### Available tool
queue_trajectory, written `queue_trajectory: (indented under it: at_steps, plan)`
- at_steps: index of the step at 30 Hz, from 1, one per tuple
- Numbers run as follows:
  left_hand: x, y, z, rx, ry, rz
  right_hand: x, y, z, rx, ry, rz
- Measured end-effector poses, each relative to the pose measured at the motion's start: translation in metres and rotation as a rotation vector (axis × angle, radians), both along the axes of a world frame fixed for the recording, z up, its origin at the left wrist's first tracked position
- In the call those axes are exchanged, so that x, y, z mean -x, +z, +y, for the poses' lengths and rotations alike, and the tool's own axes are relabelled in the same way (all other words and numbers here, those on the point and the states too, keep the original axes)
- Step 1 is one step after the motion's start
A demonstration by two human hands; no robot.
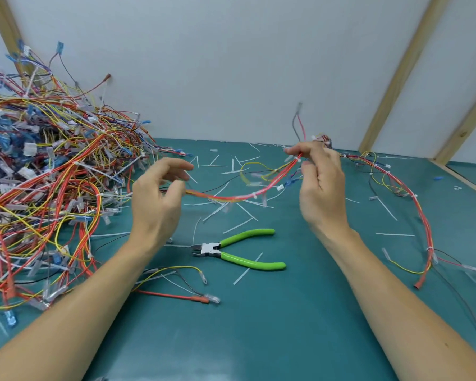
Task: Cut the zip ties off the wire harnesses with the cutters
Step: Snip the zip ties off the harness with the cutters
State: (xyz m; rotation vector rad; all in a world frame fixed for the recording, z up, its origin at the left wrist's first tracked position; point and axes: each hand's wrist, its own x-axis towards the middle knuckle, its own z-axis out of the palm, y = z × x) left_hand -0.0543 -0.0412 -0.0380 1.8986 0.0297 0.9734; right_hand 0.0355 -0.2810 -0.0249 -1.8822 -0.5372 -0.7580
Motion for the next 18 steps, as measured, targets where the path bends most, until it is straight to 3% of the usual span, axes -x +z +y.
queue_trajectory:
  at_steps: [6, 9, 12, 18]
  plan:
    - [0.002, 0.001, -0.002, -0.086, -0.172, 0.084, 0.013, 0.0, 0.013, 0.013, 0.16, 0.018]
    - [0.003, 0.0, -0.009, -0.126, -0.233, 0.25, 0.015, -0.004, 0.016, 0.027, 0.264, 0.094]
    - [0.003, -0.007, -0.015, -0.286, -0.297, 0.385, 0.016, -0.003, 0.021, -0.038, 0.397, 0.192]
    - [0.001, -0.006, -0.022, -0.282, -0.271, 0.265, 0.02, -0.003, 0.028, -0.114, 0.534, 0.26]
